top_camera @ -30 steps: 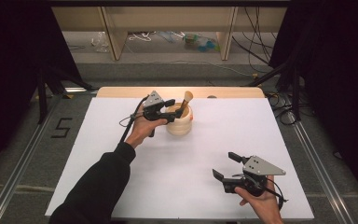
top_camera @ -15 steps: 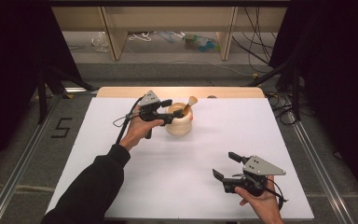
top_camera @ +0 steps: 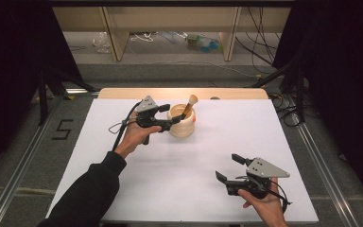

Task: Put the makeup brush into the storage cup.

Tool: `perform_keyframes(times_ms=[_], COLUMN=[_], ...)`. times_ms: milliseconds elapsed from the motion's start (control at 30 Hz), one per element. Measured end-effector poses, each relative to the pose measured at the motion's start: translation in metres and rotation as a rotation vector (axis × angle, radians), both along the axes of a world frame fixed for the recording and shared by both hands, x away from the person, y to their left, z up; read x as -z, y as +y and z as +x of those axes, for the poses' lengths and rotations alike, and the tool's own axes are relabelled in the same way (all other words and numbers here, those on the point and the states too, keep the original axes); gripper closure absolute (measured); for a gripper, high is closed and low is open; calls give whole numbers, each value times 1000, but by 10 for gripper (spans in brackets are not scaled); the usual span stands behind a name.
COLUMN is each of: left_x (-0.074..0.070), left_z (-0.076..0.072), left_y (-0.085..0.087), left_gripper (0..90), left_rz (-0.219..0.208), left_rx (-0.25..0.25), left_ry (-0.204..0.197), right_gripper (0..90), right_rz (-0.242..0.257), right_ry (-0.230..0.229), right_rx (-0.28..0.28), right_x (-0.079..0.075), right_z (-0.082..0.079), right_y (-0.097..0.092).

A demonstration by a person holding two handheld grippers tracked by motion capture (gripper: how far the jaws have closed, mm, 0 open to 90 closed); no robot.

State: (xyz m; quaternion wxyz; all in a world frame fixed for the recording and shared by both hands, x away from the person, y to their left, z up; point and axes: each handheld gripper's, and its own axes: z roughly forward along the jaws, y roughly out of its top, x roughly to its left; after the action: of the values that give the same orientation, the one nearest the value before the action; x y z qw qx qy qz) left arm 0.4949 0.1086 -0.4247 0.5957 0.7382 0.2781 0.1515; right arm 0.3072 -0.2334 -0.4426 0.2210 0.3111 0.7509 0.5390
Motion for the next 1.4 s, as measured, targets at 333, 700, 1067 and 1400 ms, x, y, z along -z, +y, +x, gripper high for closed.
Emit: perform_keyframes(times_ms=[333,700,1067,1400], left_x=[3,-2,-5,-5], left_z=[-9,-23,-36,-49], left_y=[1,3,9,18], left_gripper=[270,257,251,234], left_rz=[18,14,-13,-14], left_rx=[10,26,45,50], left_ry=[-5,-19,-14,-11], right_gripper=[176,176,175,175], right_rz=[8,27,27,1], right_ry=[1,14,16,-3], right_rx=[-3,-6,-6,-3], right_x=[0,1,1,0], right_z=[0,-1,-1,-1], right_y=[0,1,2,1])
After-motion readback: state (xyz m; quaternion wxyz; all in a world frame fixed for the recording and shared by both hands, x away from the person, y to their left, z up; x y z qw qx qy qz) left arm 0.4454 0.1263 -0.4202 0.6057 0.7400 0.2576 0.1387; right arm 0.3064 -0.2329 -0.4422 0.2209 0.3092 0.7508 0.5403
